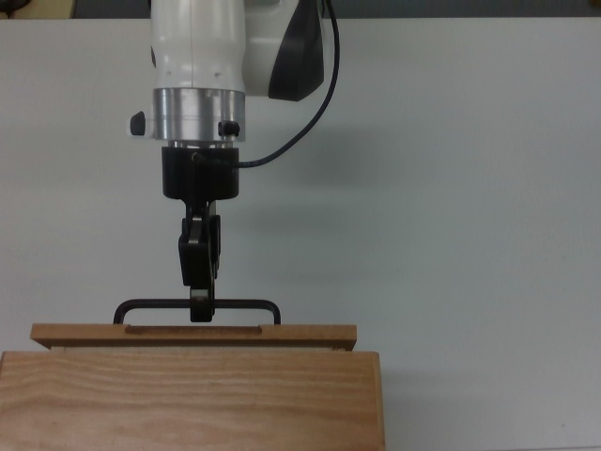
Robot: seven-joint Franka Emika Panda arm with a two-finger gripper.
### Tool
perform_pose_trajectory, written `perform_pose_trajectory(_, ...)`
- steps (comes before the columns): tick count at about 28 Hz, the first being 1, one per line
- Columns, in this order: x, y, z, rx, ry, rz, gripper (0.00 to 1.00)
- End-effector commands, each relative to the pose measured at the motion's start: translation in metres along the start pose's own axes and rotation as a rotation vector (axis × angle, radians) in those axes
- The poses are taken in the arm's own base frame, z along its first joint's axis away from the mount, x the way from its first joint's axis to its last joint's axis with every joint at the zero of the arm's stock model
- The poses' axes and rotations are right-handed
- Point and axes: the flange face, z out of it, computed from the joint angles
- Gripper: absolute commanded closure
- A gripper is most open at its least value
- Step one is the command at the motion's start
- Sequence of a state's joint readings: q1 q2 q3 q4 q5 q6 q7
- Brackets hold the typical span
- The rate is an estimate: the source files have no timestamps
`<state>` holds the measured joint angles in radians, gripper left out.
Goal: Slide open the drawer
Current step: 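Pull the handle outward, sliding the drawer out of the cabinet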
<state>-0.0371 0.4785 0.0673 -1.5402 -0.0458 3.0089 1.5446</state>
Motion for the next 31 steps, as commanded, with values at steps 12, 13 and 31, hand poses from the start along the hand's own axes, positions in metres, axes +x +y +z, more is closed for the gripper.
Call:
perform_pose_trajectory(12,-0.006,-0.009,-0.084,-0.05,-0.001,-0.023,1.0)
perform_pose_trajectory(13,-0.007,-0.009,-0.086,-0.064,-0.001,-0.024,1.0)
perform_pose_trajectory(31,-0.008,-0.012,-0.117,-0.305,-0.006,-0.041,1.0)
